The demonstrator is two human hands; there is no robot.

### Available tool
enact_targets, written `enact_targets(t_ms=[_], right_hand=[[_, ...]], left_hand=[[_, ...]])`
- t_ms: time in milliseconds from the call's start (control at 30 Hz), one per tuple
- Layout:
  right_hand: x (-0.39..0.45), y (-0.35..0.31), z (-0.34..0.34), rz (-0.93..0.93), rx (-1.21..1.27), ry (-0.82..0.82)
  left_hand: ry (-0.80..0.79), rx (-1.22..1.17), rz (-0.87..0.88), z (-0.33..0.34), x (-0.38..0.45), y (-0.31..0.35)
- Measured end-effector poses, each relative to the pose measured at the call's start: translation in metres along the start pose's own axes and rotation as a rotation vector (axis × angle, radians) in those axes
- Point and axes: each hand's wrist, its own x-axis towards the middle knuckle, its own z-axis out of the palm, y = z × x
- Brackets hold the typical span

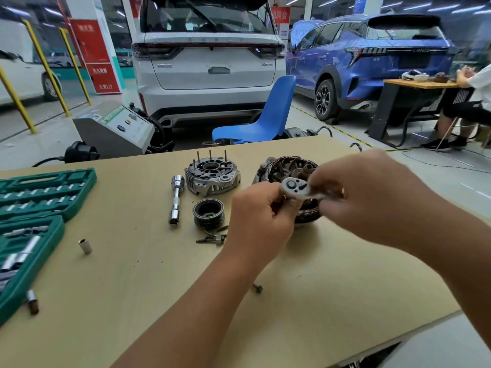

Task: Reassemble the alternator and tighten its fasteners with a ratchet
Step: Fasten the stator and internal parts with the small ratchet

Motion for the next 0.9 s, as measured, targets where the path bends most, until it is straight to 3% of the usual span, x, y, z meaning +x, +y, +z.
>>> enact_targets(t_ms=[67, 200, 333, 467, 567, 600, 700, 767, 833, 900], right_hand=[[-0.0002, -0.0030, -0.0014, 0.003, -0.078, 0.066], [-0.0008, -0.0092, -0.0020, -0.051, 0.029, -0.174], [0.0026, -0.0043, -0.0083, -0.014, -0.092, -0.006], [0.0012, -0.0066, -0.0104, -0.018, 0.040, -0.234], [0.0031, -0.0008, -0.0097, 0.014, -0.109, -0.029], [0.0027, -0.0005, -0.0083, 0.006, -0.109, -0.039], [0.0004, -0.0077, -0.0073, -0.004, 0.076, -0.260], [0.0013, -0.0052, -0.0041, 0.025, 0.045, -0.190], [0.0033, -0.0009, -0.0031, 0.024, -0.104, 0.008], [0.0033, 0.0000, -0.0025, 0.000, -0.041, -0.056]], left_hand=[[-0.024, 0.029, 0.024, -0.0008, 0.0001, 0.0015], [0.043, 0.062, 0.051, -0.0003, -0.0011, -0.0005], [0.000, 0.064, 0.069, -0.0002, 0.0002, -0.0054], [0.034, 0.059, 0.092, 0.0008, -0.0015, -0.0040], [-0.010, 0.055, 0.106, 0.0006, -0.0017, -0.0044], [-0.017, 0.057, 0.106, 0.0007, -0.0018, -0.0041], [0.012, 0.038, 0.067, 0.0009, -0.0026, -0.0047], [0.010, 0.020, 0.051, 0.0000, -0.0021, -0.0054], [-0.035, 0.031, 0.064, -0.0010, -0.0010, -0.0047], [-0.052, 0.045, 0.072, -0.0011, -0.0015, -0.0046]])
